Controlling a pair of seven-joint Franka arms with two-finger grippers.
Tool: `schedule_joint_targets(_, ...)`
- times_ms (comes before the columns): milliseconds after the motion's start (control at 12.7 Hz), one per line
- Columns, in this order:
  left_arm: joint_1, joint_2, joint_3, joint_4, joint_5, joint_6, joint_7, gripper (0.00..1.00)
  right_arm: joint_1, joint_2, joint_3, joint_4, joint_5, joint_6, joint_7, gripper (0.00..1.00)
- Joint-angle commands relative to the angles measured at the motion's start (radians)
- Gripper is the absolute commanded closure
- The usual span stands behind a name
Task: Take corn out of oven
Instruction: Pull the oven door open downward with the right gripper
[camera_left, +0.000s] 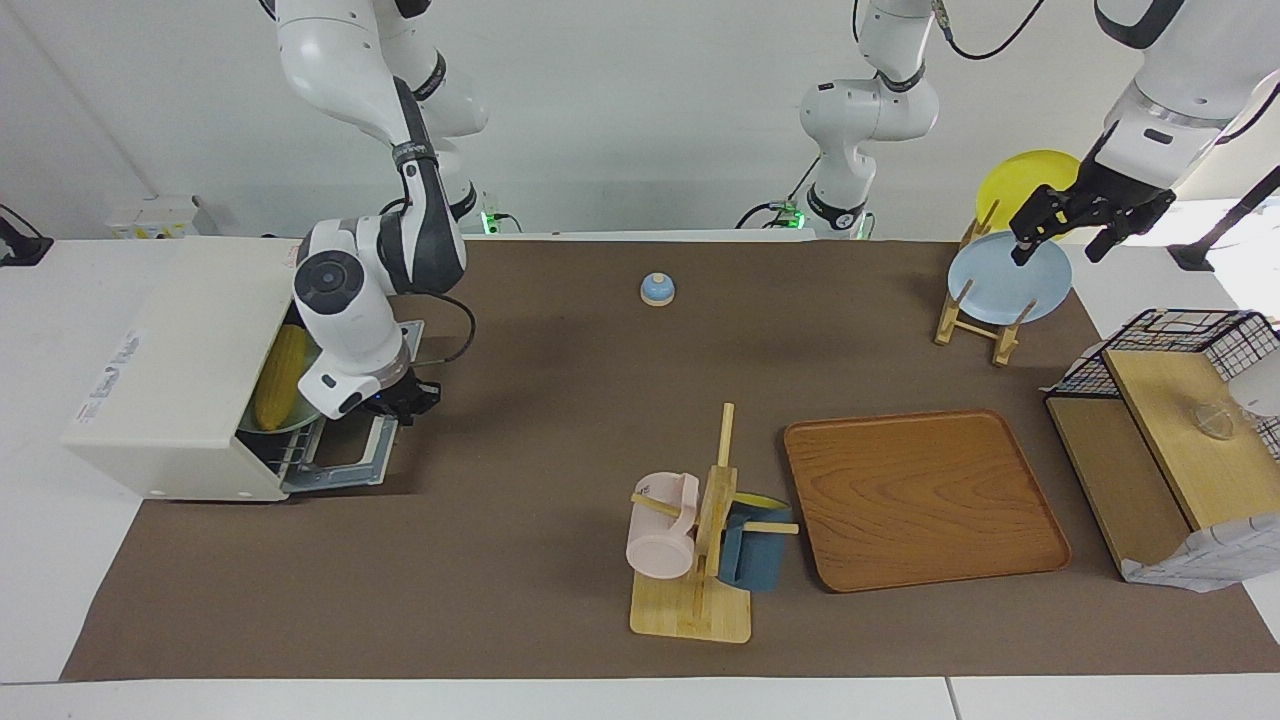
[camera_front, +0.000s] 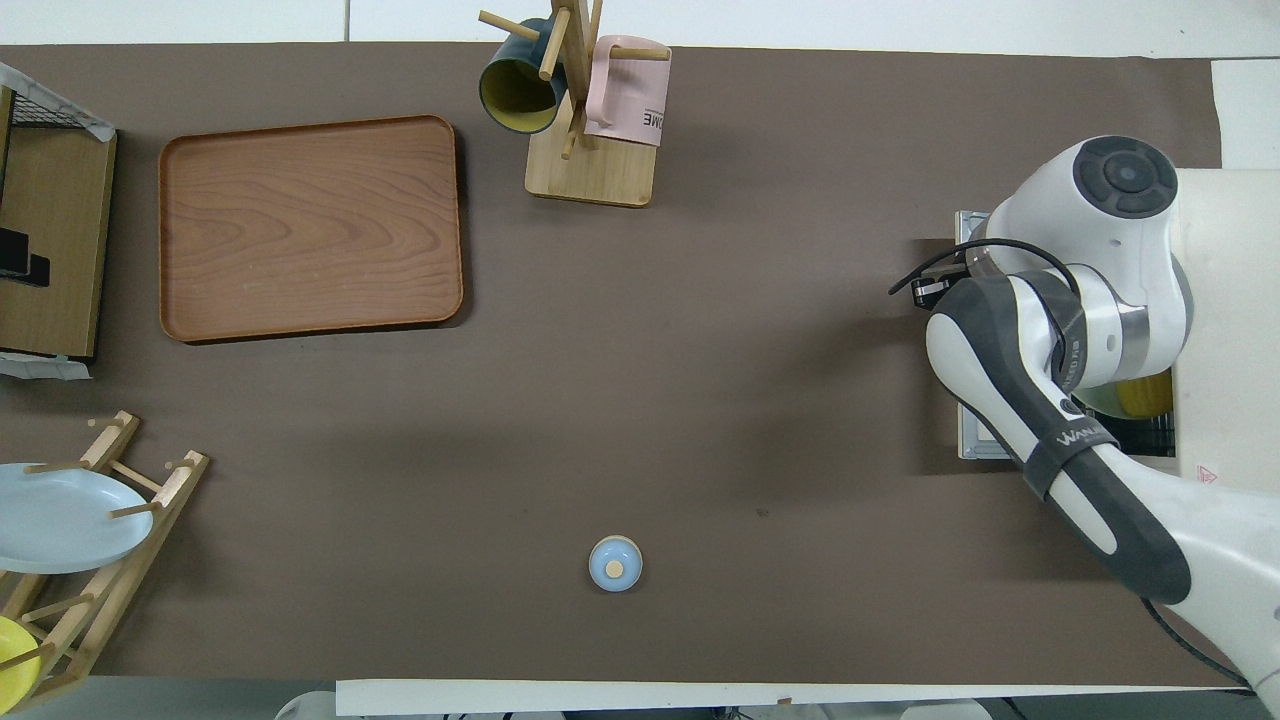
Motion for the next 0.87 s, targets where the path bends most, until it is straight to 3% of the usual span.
schedule_joint_targets(0, 0.005, -0.009, 0.0, -0.008, -0.01, -0.014, -0.002, 0.0, 0.03, 0.011, -0.007, 0.051, 0.029, 0.009, 0.06, 1.0)
schedule_joint_targets(79, 0.005, -0.009, 0.0, -0.008, -0.01, -0.014, -0.002, 0.0, 0.064, 0.014, -0.007, 0.08, 0.09, 0.001, 0.08, 1.0)
schedule_joint_targets(157, 0.005, -0.009, 0.0, -0.008, -0.01, -0.014, -0.002, 0.0, 0.078, 0.005, -0.007, 0.104, 0.104, -0.031, 0.095, 0.92)
schedule_joint_targets(236, 0.005, -0.009, 0.0, -0.008, -0.01, -0.014, -0.002, 0.0, 0.073, -0.013, -0.008, 0.118, 0.105, -0.071, 0.103, 0.71)
schedule_joint_targets(472, 0.005, -0.009, 0.0, -0.008, -0.01, -0.014, -0.002, 0.0, 0.009, -0.081, -0.013, 0.109, 0.105, -0.203, 0.104, 0.48)
schedule_joint_targets(787, 0.005, -0.009, 0.0, -0.008, -0.01, -0.014, -0.002, 0.0, -0.066, -0.104, -0.013, 0.102, 0.098, -0.301, 0.095, 0.47)
